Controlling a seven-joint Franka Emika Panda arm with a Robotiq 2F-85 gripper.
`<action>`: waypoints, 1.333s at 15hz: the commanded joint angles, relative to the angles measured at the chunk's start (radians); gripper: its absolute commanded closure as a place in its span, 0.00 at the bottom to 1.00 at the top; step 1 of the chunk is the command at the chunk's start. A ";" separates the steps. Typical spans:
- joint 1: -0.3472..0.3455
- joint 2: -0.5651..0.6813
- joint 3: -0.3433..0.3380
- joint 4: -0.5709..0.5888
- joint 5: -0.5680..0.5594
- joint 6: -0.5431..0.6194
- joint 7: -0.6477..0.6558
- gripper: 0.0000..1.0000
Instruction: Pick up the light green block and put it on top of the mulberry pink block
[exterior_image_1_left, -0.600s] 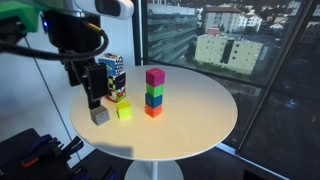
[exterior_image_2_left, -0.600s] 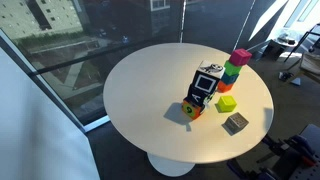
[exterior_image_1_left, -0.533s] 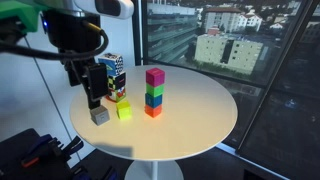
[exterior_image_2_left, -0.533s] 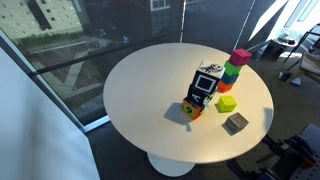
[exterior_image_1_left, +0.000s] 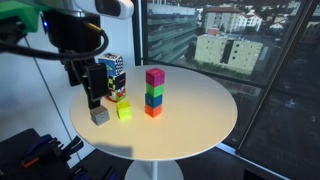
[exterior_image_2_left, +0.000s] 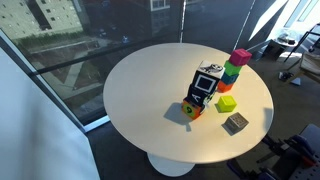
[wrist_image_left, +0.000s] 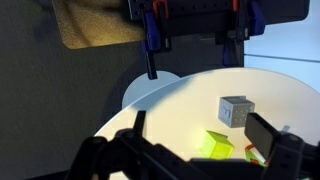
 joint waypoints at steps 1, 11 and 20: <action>-0.012 -0.010 0.032 0.008 0.013 -0.002 0.008 0.00; 0.023 -0.011 0.136 -0.018 0.025 0.176 0.093 0.00; 0.057 0.128 0.219 -0.033 0.024 0.353 0.207 0.00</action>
